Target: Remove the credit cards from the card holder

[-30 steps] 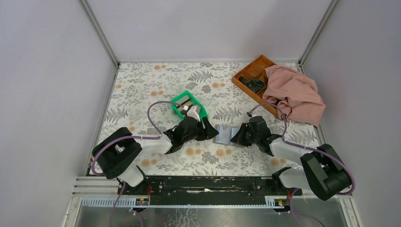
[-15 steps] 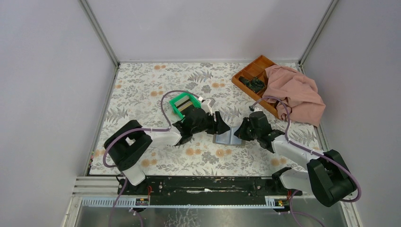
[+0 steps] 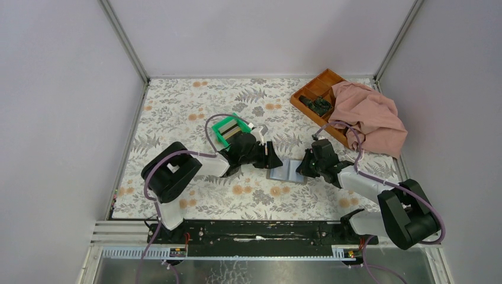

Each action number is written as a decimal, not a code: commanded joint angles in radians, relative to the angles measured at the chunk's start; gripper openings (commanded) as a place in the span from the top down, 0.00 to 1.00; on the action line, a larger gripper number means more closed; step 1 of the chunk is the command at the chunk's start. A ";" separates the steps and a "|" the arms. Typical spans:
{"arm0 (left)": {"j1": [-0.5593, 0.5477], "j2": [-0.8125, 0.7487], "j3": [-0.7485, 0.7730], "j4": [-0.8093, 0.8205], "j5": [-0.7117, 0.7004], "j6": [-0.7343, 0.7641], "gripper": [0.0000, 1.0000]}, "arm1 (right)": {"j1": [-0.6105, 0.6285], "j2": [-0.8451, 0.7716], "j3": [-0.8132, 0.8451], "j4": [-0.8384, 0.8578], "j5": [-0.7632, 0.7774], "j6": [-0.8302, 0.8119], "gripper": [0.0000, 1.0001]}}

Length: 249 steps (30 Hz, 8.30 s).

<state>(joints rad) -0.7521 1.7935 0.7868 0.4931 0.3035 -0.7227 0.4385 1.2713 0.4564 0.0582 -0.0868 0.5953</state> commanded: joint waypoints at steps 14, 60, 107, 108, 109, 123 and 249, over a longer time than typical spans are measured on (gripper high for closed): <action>-0.003 0.070 0.034 0.064 0.100 -0.031 0.36 | -0.015 0.017 0.005 0.039 0.008 -0.024 0.98; -0.089 0.123 0.209 0.002 0.158 -0.095 0.39 | -0.015 0.038 -0.030 0.097 -0.064 0.012 0.99; -0.064 0.001 0.222 -0.179 0.074 0.057 0.39 | -0.014 -0.009 -0.025 0.046 -0.024 -0.015 0.94; -0.064 0.008 0.224 -0.181 0.077 0.059 0.39 | -0.015 -0.009 -0.027 0.047 -0.024 -0.014 0.94; -0.064 0.018 0.224 -0.182 0.078 0.061 0.39 | -0.015 -0.010 -0.027 0.048 -0.025 -0.013 0.94; -0.107 0.175 0.258 -0.073 0.109 -0.006 0.40 | -0.016 -0.192 -0.025 -0.088 0.054 -0.010 0.89; 0.025 0.181 0.111 -0.170 0.178 -0.006 0.72 | -0.122 0.042 -0.171 0.357 -0.252 0.059 0.59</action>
<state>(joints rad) -0.7364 1.9312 0.8902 0.3889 0.5098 -0.7376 0.3321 1.2861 0.3046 0.3878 -0.2890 0.6563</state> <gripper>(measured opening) 0.283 0.419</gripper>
